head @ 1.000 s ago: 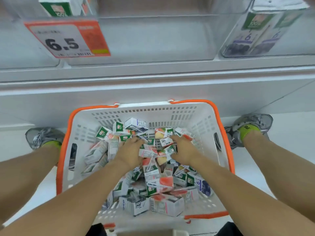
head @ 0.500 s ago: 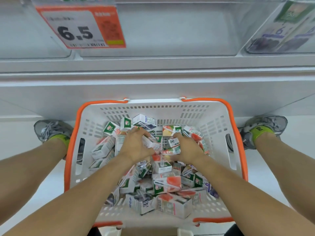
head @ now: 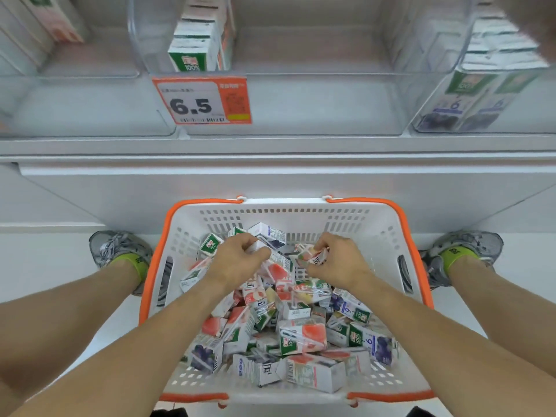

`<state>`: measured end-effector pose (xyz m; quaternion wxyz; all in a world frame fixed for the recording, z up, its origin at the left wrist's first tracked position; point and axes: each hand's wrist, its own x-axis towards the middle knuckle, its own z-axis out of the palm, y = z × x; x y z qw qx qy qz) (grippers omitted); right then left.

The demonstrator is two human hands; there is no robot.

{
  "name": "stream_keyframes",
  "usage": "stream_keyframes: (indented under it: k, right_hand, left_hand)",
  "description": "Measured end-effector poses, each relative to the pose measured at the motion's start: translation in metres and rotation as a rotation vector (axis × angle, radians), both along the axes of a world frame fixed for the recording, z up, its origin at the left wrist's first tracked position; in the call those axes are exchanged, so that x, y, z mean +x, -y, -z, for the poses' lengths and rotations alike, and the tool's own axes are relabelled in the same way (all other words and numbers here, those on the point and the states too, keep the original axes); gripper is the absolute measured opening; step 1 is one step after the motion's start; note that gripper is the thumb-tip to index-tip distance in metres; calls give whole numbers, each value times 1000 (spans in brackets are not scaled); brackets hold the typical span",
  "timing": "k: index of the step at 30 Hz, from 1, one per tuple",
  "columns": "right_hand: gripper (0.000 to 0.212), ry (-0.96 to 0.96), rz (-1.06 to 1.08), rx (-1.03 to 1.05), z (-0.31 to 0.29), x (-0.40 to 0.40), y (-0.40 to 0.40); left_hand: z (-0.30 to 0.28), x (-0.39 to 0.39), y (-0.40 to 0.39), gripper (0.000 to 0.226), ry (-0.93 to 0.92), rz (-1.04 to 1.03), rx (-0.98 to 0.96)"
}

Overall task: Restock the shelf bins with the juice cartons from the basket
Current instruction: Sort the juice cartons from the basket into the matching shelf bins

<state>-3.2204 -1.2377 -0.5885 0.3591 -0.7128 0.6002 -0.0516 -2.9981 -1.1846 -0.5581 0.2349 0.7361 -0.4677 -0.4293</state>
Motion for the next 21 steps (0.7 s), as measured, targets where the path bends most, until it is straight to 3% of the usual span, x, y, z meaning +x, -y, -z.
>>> stream_keyframes:
  k: [5, 9, 16, 19, 21]
  right_hand:
    - [44, 174, -1, -125, -72, -12, 9]
    - [39, 391, 70, -154, -137, -14, 8]
    - [30, 778, 280, 58, -205, 18, 2]
    - [23, 890, 312, 138, -214, 32, -3]
    - [21, 949, 334, 188, -215, 37, -2]
  left_hand:
    - [-40, 12, 23, 44, -85, 5, 61]
    - [-100, 21, 46, 43, -128, 59, 41]
    - [-193, 54, 57, 62, -5, 161, -73]
    - [-204, 66, 53, 82, -57, 197, -98]
    - [-205, 69, 52, 84, -105, 237, -89]
